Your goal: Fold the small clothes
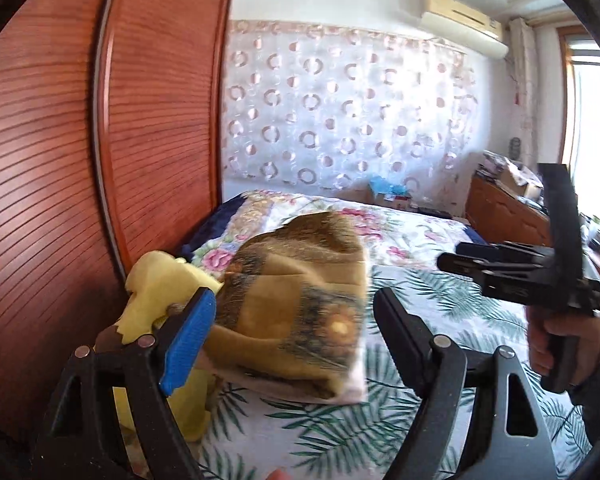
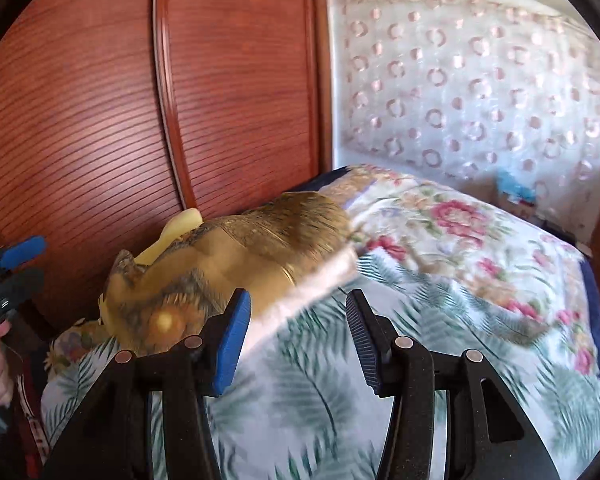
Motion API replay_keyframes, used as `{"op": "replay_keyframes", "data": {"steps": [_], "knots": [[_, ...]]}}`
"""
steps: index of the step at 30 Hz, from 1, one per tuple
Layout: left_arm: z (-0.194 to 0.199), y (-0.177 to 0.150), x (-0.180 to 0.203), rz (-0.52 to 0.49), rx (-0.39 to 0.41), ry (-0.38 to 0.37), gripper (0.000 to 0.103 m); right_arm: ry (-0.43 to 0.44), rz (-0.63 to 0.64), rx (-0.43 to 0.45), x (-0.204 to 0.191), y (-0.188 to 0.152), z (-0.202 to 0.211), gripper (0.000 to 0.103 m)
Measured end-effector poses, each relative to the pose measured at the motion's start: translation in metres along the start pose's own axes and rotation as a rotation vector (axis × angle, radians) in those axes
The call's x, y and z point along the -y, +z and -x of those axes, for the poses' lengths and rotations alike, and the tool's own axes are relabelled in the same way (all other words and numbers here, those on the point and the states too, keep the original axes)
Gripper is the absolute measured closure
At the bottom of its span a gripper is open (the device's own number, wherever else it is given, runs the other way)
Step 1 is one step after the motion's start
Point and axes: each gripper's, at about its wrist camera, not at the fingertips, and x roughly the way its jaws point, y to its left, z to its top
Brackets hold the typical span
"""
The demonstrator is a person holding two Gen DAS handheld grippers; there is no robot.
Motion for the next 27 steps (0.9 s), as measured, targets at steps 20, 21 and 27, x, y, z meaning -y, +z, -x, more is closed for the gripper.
{"op": "replay_keyframes", "data": {"steps": [20,21,27], "knots": [[0.063,0.000,0.121,-0.148,0.021,-0.186,0.021,-0.275,-0.163,0.159,-0.072,-0.089,0.188,0.027],[0.065,0.001,0.123,-0.146,0.022,-0.198,0.021,-0.298,-0.170,0.166,-0.078,-0.093,0.192,0.027],[0.079,0.004,0.140,-0.156,0.037,-0.218,0.021,-0.390,-0.208,0.204,-0.101,-0.105,0.210,0.027]]}}
